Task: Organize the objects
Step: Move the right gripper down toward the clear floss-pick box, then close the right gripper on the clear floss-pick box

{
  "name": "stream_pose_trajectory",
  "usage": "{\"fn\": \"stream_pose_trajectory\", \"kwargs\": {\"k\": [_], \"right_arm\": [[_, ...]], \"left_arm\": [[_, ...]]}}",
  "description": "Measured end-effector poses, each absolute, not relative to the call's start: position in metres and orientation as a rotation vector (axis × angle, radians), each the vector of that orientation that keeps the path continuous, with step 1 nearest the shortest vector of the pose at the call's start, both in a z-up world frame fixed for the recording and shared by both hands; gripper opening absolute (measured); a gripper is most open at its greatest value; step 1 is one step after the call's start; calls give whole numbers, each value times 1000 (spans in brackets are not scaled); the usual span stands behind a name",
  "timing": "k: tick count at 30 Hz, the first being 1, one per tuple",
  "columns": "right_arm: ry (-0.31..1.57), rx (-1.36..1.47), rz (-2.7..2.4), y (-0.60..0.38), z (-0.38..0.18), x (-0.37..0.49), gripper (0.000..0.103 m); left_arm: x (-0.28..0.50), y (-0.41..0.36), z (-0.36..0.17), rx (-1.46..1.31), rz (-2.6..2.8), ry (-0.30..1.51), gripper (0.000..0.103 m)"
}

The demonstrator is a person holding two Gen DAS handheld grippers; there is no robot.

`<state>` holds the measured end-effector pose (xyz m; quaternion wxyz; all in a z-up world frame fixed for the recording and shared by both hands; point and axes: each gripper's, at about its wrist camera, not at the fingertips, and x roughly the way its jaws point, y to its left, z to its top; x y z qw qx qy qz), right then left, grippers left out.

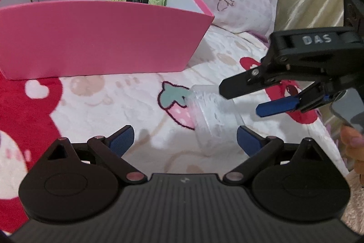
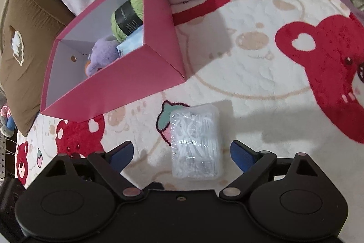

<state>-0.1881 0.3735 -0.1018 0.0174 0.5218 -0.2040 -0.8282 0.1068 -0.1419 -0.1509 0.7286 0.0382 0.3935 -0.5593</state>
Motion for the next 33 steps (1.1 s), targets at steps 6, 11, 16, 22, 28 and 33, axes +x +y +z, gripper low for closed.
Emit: {"fn": "stream_pose_trajectory", "kwargs": {"k": [6,11,16,22,28,33], "right_arm": [[-647,1663,-2579,376,-111,-194,84],[-697,1676,-2599,384,-114,-193,80],[-754,1676,-2537,384,-119,-195,79],[-673,1757,-2506,377,-130,-200,68],[-553,1807,-2514,368,-135,-204,61],[-561,1815,-2492,368,-137,-205,62]], "left_arm": [[102,-144,-161,51,-1240,842,91],[103,-147,-173,14,-1253,887,84],[96,-151,-173,-4,-1306,896,62],[97,-156,-181,-32,-1332,930,56],[108,-157,-186,-88,-1343,976,39],[105,-152,-180,-72,-1350,986,36]]}}
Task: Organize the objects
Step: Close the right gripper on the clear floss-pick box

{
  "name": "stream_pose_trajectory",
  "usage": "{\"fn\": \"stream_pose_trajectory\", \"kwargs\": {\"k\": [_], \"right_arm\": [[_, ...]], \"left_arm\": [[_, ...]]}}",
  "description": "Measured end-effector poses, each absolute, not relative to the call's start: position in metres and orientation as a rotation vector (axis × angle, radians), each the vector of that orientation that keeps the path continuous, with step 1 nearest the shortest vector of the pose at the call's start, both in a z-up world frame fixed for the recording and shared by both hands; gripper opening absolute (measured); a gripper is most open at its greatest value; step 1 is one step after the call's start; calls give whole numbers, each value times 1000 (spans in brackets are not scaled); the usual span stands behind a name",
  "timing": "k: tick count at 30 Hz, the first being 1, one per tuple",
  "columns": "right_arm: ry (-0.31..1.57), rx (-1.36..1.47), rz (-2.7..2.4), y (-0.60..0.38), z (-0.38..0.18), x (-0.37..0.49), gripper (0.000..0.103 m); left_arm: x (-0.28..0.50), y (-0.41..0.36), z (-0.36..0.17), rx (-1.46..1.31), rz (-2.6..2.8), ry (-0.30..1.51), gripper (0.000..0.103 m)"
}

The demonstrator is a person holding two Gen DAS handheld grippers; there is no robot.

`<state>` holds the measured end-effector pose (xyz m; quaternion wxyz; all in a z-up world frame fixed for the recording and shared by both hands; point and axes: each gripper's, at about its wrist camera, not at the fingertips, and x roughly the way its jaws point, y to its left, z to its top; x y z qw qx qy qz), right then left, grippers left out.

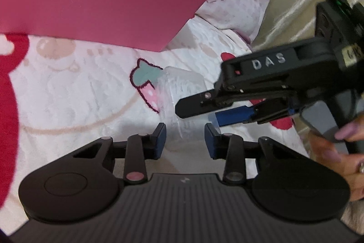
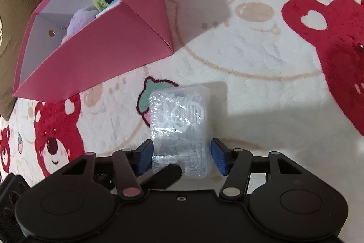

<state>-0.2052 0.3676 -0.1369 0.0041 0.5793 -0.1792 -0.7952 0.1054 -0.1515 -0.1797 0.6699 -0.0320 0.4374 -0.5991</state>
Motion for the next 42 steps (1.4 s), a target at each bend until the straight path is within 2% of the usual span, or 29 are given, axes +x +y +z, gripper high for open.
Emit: {"fn": "stream_pose_trajectory", "kwargs": {"k": [6,12,16,24,36,42], "right_arm": [[-492,1827,-2445,350,-138,-206,69],[-321,1883,-2467,330,-143,-206,67],[-395,1885,-2460,336,-145,-206,67],[-464,1882,-2466,338,-142,-201,67],[-530,1864,-2505,346,-143,-202,68],[-505,1833,-2522,343,-140,-200,67]], "left_arm": [[106,-140,-179,-47,-1326,986,37],[122,-144,-185,-106,-1340,1089,37],[126,-143,-193,-153,-1338,1132,39],[120,-147,-188,-122,-1349,1099,42],[119,-149,-189,-152,-1331,1143,41],[124,-150,-179,-121,-1363,1130,39]]}}
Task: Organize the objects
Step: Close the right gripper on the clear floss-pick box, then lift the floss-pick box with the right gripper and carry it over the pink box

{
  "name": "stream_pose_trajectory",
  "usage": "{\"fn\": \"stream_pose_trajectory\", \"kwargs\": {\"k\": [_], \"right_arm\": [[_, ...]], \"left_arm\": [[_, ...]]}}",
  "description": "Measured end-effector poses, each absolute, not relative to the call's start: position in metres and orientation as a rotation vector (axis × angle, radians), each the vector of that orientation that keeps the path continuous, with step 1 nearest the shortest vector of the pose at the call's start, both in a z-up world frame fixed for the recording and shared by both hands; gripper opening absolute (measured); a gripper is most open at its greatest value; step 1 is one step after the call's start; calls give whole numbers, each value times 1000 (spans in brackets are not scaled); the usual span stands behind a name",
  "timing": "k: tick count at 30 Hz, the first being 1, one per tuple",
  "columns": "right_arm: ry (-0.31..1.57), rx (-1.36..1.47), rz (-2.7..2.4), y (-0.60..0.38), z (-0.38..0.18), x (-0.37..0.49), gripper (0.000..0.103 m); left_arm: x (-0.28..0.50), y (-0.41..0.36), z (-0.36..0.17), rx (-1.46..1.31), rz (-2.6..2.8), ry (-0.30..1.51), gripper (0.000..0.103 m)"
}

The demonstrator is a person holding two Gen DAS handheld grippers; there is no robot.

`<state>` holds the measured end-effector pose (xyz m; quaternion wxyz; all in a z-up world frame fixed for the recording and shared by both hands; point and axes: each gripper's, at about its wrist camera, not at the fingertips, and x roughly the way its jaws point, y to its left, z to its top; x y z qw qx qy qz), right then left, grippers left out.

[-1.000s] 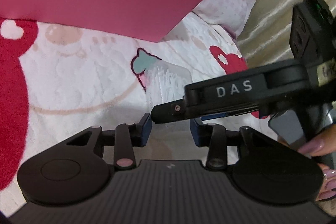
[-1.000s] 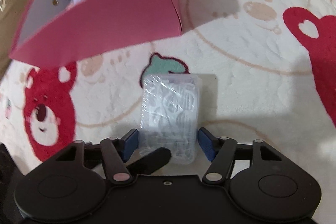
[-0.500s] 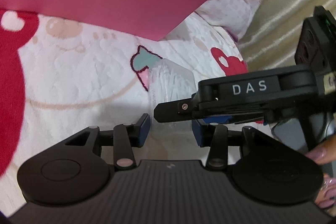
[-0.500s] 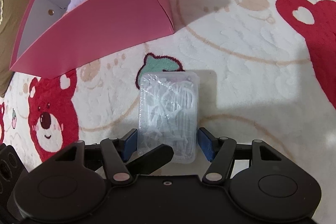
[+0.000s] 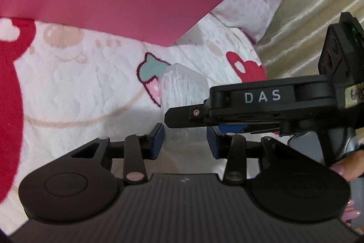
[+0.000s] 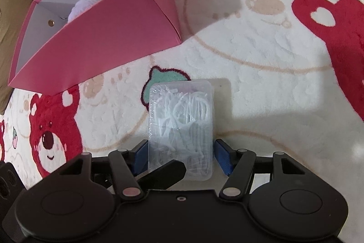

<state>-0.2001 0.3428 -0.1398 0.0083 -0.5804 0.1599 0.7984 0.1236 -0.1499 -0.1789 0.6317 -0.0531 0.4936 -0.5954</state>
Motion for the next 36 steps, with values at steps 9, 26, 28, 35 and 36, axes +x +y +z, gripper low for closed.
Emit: {"fn": "stream_pose_trajectory", "kwargs": {"k": [9,26,28,35,36], "right_arm": [[461,-1779,2578,333,-123,-193,66],[343,-1620,2864,290,-54,-158,65],[381,-1618,2863,288,-46,-153,65],[349,-1554,2915,266,-17,-137,65],[342,-1546,2923,263,-14,-136,65]], "left_arm": [[118,-138,-156,-88,-1354,1068,39],[116,-71,-77,-48,-1416,927,39],[113,-62,-67,-46,-1427,895,39],[113,-35,-43,-40,-1444,815,38],[116,-31,-39,-42,-1444,782,38]]}}
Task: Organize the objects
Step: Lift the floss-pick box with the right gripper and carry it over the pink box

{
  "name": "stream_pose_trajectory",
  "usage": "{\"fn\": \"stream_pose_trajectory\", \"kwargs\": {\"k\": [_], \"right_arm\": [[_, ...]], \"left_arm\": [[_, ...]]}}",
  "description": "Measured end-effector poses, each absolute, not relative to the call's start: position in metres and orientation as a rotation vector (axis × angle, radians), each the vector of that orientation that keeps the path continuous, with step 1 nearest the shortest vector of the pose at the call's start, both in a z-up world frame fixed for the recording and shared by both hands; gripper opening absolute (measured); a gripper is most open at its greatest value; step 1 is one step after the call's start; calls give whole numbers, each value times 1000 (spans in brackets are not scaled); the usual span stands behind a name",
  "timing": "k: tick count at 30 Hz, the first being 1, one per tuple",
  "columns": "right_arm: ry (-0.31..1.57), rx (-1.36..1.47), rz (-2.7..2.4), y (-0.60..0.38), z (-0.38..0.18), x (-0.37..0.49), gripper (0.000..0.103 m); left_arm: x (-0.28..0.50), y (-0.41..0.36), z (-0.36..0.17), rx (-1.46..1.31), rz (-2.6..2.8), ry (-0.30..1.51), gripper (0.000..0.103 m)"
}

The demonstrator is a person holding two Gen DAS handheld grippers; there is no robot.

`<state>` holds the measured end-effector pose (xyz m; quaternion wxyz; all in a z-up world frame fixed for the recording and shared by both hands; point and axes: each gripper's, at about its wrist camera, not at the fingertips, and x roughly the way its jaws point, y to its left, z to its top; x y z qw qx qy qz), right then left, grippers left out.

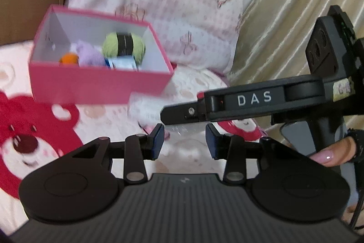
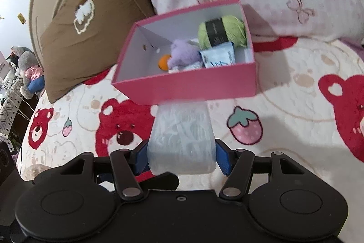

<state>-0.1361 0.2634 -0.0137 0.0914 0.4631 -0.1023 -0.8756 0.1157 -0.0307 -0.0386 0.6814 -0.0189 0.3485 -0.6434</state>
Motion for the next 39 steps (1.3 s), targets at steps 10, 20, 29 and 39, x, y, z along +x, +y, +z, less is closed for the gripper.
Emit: {"fn": "stream_pose_trajectory", "kwargs": {"k": [10,20,29,39], "right_arm": [[-296,1333,-2566,232,2,-146,65],[-401,1367,-2515,217,-16,-168,65],[-354,1233,-2555,206,19,-192,65],[-272,1174,-2570,196,41,-258,65]], "left_arm": [[142,-11,-29,-38,-1421,731,40],[163,-14,-30,12,-1388,682,40],[191,-30,7,19,-1404,573,40],[247,-75,11,-53,-1368,573,40]]}}
